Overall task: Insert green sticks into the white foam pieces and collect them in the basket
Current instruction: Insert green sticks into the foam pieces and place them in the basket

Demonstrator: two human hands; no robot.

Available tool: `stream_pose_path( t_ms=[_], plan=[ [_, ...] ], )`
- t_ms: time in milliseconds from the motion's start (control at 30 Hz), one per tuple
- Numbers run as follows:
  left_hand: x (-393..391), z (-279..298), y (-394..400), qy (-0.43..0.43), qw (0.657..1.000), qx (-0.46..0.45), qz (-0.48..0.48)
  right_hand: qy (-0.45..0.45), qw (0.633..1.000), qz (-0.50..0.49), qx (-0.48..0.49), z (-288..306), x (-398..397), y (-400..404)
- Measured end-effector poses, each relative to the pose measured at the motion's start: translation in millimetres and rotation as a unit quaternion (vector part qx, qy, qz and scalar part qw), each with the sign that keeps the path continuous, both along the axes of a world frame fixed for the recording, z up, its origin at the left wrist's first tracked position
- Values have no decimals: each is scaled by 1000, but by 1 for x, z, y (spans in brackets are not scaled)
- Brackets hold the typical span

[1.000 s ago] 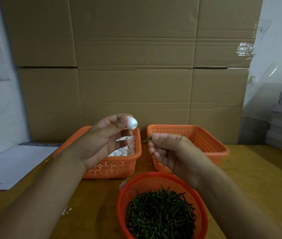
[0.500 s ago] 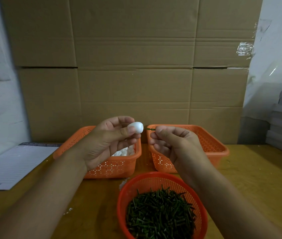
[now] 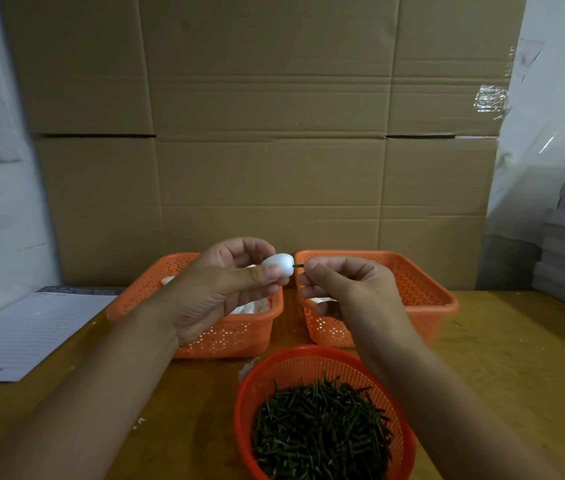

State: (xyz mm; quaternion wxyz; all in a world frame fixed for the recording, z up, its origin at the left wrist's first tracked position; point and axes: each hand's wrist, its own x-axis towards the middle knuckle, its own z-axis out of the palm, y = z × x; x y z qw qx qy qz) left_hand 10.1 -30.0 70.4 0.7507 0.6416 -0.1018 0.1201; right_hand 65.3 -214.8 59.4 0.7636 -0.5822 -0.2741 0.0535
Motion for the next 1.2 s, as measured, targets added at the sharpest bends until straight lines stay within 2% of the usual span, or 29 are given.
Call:
stream_pose_path(
  t_ms=[633,833,1200],
  plan=[
    [-1,1,-3,-11,996,82,38,-19,999,16,-46,-3,0,0],
    [0,2,-5,-36,997,47,58,-18,995,36,-88,-4,-3,4],
    [-1,-1,-9,-47,993,92,60,-30,993,37,-106,-7,-3,5]
  ],
)
